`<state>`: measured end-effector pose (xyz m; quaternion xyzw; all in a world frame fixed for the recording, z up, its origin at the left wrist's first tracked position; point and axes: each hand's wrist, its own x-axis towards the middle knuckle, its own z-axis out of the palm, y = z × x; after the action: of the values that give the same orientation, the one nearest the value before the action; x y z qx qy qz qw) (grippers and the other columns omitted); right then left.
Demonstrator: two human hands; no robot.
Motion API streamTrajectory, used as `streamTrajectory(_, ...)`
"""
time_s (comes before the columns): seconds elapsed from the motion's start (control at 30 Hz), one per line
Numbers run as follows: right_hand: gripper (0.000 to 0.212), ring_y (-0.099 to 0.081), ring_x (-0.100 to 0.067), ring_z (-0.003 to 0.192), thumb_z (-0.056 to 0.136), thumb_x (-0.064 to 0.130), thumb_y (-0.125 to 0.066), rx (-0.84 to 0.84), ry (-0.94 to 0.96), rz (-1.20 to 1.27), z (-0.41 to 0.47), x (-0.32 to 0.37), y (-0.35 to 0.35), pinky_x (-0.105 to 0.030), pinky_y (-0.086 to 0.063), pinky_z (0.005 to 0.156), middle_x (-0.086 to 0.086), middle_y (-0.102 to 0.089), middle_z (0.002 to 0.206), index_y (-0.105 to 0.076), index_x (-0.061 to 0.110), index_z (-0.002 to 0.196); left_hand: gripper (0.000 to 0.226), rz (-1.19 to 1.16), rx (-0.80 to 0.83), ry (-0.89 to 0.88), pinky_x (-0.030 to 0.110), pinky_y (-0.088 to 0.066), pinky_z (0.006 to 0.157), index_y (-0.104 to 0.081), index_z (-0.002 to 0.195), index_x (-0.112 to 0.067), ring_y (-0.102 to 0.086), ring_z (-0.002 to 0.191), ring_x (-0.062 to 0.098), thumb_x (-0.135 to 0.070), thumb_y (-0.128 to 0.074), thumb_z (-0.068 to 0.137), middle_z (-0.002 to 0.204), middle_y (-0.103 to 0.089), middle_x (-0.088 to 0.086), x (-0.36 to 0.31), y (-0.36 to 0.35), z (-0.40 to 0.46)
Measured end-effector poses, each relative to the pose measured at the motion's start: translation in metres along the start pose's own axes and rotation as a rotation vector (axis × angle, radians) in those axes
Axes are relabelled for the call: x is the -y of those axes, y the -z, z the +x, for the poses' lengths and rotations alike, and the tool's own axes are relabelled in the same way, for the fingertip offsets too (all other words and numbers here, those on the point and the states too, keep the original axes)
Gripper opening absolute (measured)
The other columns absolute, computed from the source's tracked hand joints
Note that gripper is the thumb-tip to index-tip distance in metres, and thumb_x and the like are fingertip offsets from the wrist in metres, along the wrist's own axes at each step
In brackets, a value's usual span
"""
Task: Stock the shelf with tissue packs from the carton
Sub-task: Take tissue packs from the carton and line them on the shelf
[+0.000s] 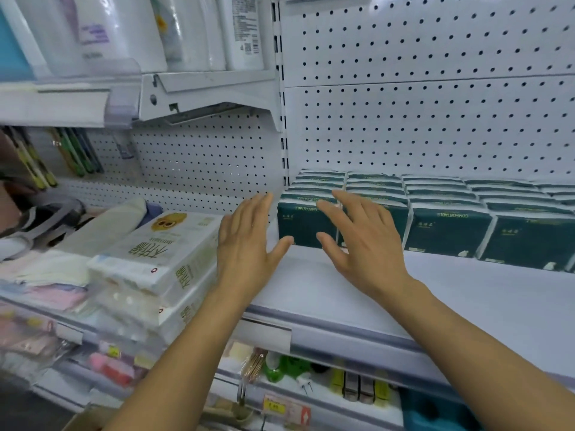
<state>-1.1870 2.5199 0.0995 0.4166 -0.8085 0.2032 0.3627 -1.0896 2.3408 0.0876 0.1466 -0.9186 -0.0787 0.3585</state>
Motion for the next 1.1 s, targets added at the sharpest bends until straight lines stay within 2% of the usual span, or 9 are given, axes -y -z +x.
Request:
streamTrajectory(0.07,0.049,-0.06,-0.027,0.108,0.092,0.041,-0.046,-0.03,0.024,0.045,-0.009,0.018,0.008,-0.042,-0.047,0.086,-0.004,-0.06,0.129,-0.055,0.019,0.135,0.075,0.044,-0.083,-0.035,0.05,-0.033,0.112,-0.033,0.152,-0.017,-0.046,0.132,0.025,-0.059,-0.047,0.092,0.143,-0.052,0.005,0.002,0.014,-0.024)
streamTrajectory(0.17,0.048,-0.062,-0.026,0.096,0.093,0.036,-0.051,-0.053,0.07,0.103,-0.027,0.055,0.016,-0.039,-0.047,0.074,-0.004,-0.064,0.12,-0.053,0.015,0.136,0.072,0.081,-0.126,-0.027,0.046,-0.037,0.107,-0.037,0.149,-0.017,-0.052,0.118,0.025,-0.058,-0.048,0.091,0.131,-0.06,0.005,0.01,0.037,-0.068)
streamTrajectory(0.27,0.046,-0.061,-0.027,0.097,0.093,0.034,-0.051,-0.039,0.124,0.185,-0.049,0.098,0.018,-0.038,-0.046,0.07,-0.006,-0.065,0.118,-0.056,0.012,0.134,0.068,0.13,-0.142,-0.003,0.041,-0.037,0.101,-0.042,0.146,-0.015,-0.052,0.114,0.024,-0.054,-0.054,0.091,0.125,-0.062,0.005,0.026,0.063,-0.115)
streamTrajectory(0.4,0.044,-0.061,-0.029,0.101,0.093,0.033,-0.051,0.03,0.191,0.338,-0.086,0.156,0.01,-0.039,-0.05,0.072,-0.009,-0.064,0.119,-0.059,0.01,0.13,0.063,0.221,-0.087,0.064,0.044,-0.043,0.097,-0.05,0.14,-0.012,-0.054,0.115,0.026,-0.052,-0.057,0.091,0.128,-0.061,0.006,0.053,0.094,-0.18)
streamTrajectory(0.57,0.042,-0.06,-0.029,0.108,0.092,0.036,-0.056,0.226,0.213,0.439,-0.132,0.217,-0.025,-0.04,-0.051,0.077,-0.007,-0.06,0.127,-0.06,0.015,0.128,0.059,0.277,0.065,0.199,0.045,-0.043,0.098,-0.052,0.139,-0.015,-0.055,0.119,0.027,-0.052,-0.054,0.093,0.134,-0.058,0.004,0.093,0.113,-0.258)
streamTrajectory(0.7,0.037,-0.06,-0.026,0.104,0.09,0.035,-0.055,0.413,0.237,0.491,-0.165,0.252,-0.051,-0.038,-0.051,0.075,-0.003,-0.062,0.12,-0.061,0.017,0.122,0.06,0.31,0.191,0.359,0.046,-0.045,0.097,-0.051,0.139,-0.019,-0.055,0.12,0.026,-0.055,-0.045,0.092,0.135,-0.057,0.002,0.118,0.115,-0.311)
streamTrajectory(0.8,0.039,-0.062,-0.027,0.1,0.091,0.037,-0.047,0.578,0.273,0.528,-0.187,0.269,-0.072,-0.037,-0.049,0.073,-0.003,-0.063,0.116,-0.063,0.017,0.12,0.055,0.305,0.245,0.494,0.045,-0.047,0.093,-0.053,0.136,-0.02,-0.058,0.115,0.027,-0.054,-0.049,0.093,0.128,-0.06,0.002,0.135,0.112,-0.349)
streamTrajectory(0.9,0.031,-0.061,-0.026,0.102,0.094,0.032,-0.054,0.705,0.269,0.578,-0.21,0.281,-0.093,-0.037,-0.05,0.075,-0.003,-0.064,0.114,-0.063,0.019,0.121,0.051,0.258,0.319,0.666,0.044,-0.046,0.093,-0.053,0.136,-0.021,-0.056,0.118,0.026,-0.046,-0.06,0.093,0.128,-0.06,0.001,0.149,0.106,-0.385)
streamTrajectory(1.1,0.031,-0.057,-0.018,0.107,0.1,0.033,-0.049,0.973,0.278,0.559,-0.256,0.297,-0.146,-0.027,-0.037,0.074,0.002,-0.062,0.122,-0.06,0.024,0.127,0.053,0.151,0.514,0.93,0.042,-0.052,0.087,-0.047,0.142,-0.025,-0.052,0.119,0.022,-0.051,-0.052,0.096,0.133,-0.055,-0.002,0.183,0.075,-0.454)
